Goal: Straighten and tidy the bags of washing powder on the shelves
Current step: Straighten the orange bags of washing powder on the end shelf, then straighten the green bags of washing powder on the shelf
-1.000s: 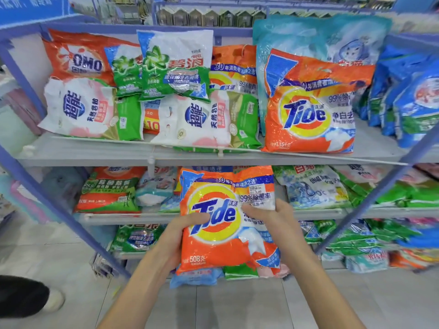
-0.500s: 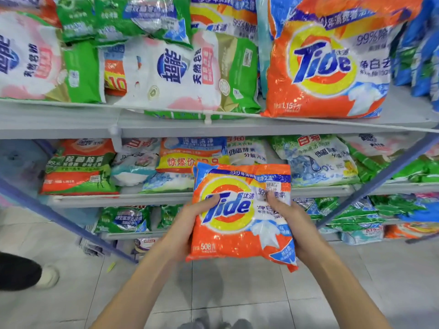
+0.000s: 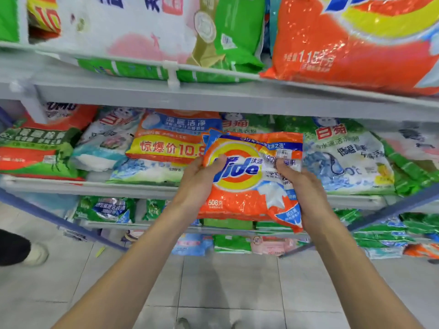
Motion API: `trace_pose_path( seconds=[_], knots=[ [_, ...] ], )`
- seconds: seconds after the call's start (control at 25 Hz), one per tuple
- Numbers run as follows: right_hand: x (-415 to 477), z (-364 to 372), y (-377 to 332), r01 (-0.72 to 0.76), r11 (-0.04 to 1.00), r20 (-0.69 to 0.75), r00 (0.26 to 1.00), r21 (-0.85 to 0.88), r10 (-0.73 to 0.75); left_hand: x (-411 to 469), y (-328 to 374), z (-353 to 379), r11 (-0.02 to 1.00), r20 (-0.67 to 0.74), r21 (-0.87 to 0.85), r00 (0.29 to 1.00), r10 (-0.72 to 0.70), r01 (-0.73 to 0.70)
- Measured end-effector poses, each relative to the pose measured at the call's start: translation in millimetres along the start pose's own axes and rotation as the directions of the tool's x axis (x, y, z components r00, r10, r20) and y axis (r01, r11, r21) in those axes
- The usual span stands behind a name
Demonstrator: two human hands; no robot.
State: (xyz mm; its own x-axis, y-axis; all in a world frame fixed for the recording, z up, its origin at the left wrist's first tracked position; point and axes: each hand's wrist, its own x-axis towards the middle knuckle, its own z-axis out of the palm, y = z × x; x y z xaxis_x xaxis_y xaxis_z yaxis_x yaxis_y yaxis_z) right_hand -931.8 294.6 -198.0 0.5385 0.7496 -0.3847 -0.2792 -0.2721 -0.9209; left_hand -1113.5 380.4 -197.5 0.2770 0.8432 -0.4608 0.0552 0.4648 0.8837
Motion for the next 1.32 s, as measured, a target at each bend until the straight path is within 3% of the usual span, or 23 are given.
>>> trace_pose_path(
  seconds=[0.12,0.24,0.32,0.48,0.56,0.64,0.84,1.04,1.16,1.32],
  knots=[
    [41,-8,-26,0.131,0.981,-0.029,0.99,-0.143,-0.136,41,4,26,0.991,-0.018,0.09,0.995,0.1,-0.097],
    [88,-10,-30,0.153,0.973,-0.06,0.984,-0.171,-0.165,78,8,47,0.96,-0.04,0.176,0.973,0.229,-0.219],
    [114,-13,-20,0.096,0.957,0.004,0.995,-0.274,-0.098,85,5,57,0.912,0.0,0.288,0.952,0.305,-0.292],
    [127,-37,-4,-0.034,0.949,0.231,0.967,-0.314,0.112,66,-21,55,0.798,0.088,0.43,0.899,0.429,-0.423],
    [114,-34,-2,0.048,0.916,0.198,0.98,-0.399,0.035,56,-34,54,0.699,0.142,0.547,0.874,0.464,-0.46],
    [103,-32,6,0.13,0.897,0.119,0.989,-0.422,-0.088,52,-36,57,0.628,0.143,0.646,0.877,0.459,-0.434],
    [94,-23,0,0.159,0.849,0.07,0.987,-0.503,-0.144,51,-22,63,0.61,0.145,0.696,0.907,0.395,-0.378],
    [52,-14,-6,0.192,0.63,0.043,0.969,-0.752,-0.244,13,-18,49,0.653,0.116,0.689,0.937,0.33,-0.315],
    [6,0,-21,0.263,0.596,0.092,0.949,-0.759,-0.302,-28,-12,26,0.707,0.072,0.653,0.952,0.297,-0.27],
    [-53,28,-37,0.513,0.487,0.315,0.845,-0.707,-0.432,-83,-3,-12,0.715,-0.008,0.66,0.95,0.313,-0.23]
  ],
)
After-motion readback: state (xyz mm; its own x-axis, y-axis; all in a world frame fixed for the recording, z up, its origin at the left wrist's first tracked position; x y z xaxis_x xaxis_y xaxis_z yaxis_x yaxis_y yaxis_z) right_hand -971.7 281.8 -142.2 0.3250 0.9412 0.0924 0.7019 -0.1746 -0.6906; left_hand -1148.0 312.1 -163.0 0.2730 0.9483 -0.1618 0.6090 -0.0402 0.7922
